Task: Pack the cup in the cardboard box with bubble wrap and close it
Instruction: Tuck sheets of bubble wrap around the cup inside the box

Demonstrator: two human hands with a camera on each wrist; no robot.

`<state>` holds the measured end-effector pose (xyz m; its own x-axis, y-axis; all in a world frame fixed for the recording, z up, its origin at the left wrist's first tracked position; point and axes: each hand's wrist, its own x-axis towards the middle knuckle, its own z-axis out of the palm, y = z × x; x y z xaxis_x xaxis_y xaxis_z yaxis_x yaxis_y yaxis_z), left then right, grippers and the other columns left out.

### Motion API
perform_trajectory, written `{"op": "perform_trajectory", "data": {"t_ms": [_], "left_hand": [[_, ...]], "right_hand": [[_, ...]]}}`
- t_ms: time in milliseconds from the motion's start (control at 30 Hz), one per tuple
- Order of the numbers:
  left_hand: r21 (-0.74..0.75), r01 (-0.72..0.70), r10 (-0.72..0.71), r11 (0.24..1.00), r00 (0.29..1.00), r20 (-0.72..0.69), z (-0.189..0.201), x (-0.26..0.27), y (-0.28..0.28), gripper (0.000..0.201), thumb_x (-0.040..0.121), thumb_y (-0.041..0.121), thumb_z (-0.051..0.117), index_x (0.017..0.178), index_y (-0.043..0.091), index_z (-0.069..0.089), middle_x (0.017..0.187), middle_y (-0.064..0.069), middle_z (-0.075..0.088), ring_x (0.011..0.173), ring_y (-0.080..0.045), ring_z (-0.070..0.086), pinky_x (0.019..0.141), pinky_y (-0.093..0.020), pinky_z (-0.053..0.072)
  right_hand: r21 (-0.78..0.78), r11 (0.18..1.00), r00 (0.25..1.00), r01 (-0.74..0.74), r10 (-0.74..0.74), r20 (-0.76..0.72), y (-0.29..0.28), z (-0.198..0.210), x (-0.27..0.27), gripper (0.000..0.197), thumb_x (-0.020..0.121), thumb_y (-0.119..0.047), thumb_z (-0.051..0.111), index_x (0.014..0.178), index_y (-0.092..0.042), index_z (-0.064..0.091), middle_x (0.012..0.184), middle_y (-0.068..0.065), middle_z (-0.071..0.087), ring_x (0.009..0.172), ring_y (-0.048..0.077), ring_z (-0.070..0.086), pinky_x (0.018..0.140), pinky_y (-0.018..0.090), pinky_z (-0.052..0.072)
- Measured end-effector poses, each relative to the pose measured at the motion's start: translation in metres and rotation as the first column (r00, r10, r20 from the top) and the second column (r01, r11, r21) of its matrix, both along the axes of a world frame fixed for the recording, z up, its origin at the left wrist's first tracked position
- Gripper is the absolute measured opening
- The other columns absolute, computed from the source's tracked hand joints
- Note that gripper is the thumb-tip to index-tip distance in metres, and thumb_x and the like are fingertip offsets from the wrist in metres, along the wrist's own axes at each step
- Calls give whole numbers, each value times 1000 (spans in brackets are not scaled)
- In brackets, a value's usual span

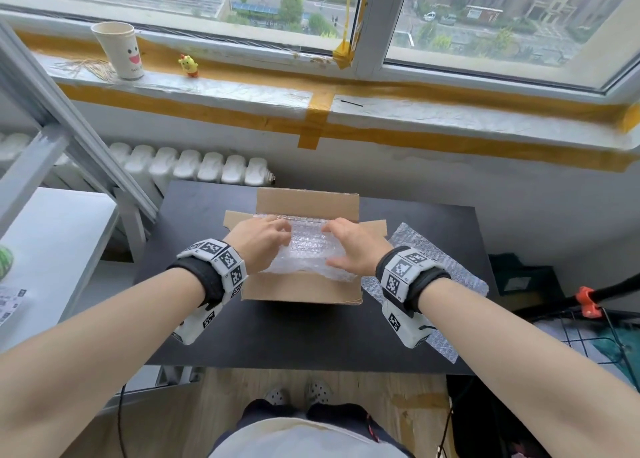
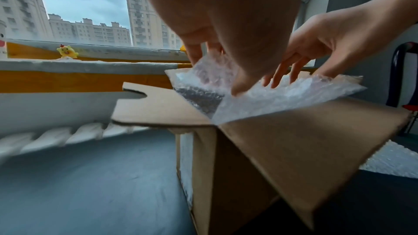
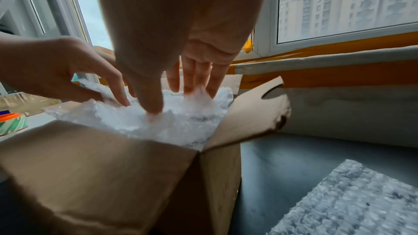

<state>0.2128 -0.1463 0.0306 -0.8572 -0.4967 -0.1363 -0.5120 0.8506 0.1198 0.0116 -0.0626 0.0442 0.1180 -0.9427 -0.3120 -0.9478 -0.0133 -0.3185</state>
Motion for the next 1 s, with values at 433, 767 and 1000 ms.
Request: {"op": "perform_trajectory", "data": {"t_ms": [433,767,1000], "left_hand": [[191,-225,182,955,958,220,-11,-29,-4,55,89,29,55,138,16,33,129,-4,44,106,-26,59,83,-38,52],[269,-283,175,921,915,362,-21,-41,-18,46,89,27,55,129,9,40,123,-11,42,99,-36,59,87,-43,49],[259,-181,70,949,919,388,-18,-31,-27,49,86,14,61,129,10,39,126,-9,47,100,-31,61,83,-39,51]], "right_hand": [[216,976,998,29,-15,-67,-12,-16,9,65,94,-30,51,148,-11,20,152,8,26,135,29,38,110,42,35],[303,953,971,-12,84,-225,-30,-21,6,55,93,-30,53,139,-14,28,139,10,49,120,31,54,95,40,43],[299,954,978,-16,77,-192,-28,-14,-2,65,89,-39,58,143,-20,28,143,7,47,124,31,50,103,38,43]]}}
